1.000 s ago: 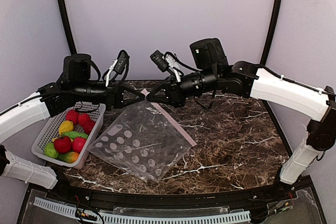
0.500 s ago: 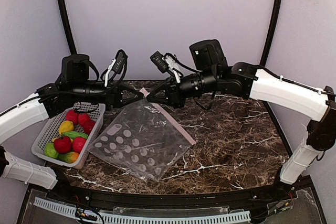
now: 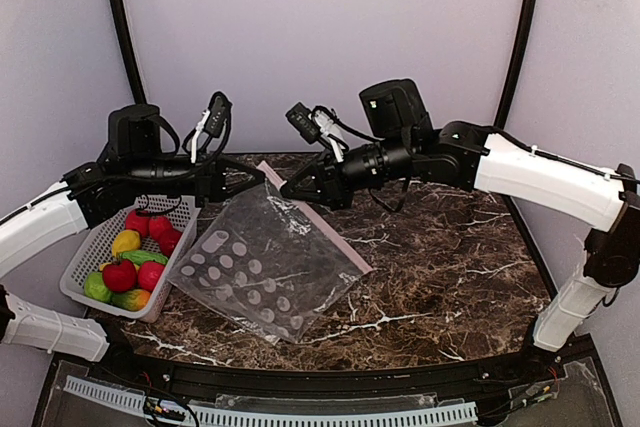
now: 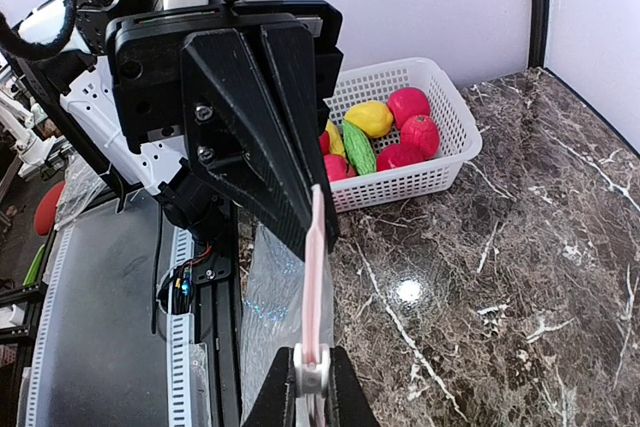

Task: Place the food in the zip-top bag and seal the zipper
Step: Unzip the zipper from the zipper food storage bag.

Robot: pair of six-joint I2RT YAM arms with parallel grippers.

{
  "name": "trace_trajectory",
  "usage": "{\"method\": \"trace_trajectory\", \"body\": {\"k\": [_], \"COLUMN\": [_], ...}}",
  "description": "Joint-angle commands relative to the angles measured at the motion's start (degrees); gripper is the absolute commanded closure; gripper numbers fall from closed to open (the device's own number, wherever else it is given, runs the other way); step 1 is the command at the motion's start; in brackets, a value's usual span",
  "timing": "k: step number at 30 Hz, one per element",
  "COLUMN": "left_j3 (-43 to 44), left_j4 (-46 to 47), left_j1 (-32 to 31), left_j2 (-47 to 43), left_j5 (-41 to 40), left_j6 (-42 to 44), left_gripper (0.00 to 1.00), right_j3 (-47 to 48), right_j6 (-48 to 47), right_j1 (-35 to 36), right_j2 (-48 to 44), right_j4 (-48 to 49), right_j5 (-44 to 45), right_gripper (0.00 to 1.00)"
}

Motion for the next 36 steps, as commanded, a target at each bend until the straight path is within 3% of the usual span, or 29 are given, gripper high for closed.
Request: {"method": "trace_trajectory", "body": {"k": [1,36], "left_j3": [-1.1,-4.8], "left_j4": [3.5,8.7], "left_j1": [1.9,8.0], "left_j2": [-2.2,-4.0], "left_j5": [-2.1,-3.3], "left_j6": [-1.5,-6.3], "left_gripper": [0.99,0.99], "right_j3": [-1.1,-3.4], "right_j6": [-0.1,0.6], "right_j1": [0.0,-0.3], "right_j2": [-0.8,-0.4], "right_j4": [-2.2,-2.8], "right_j5": [-0.1,0.5], "right_gripper": [1.0,1.0]}}
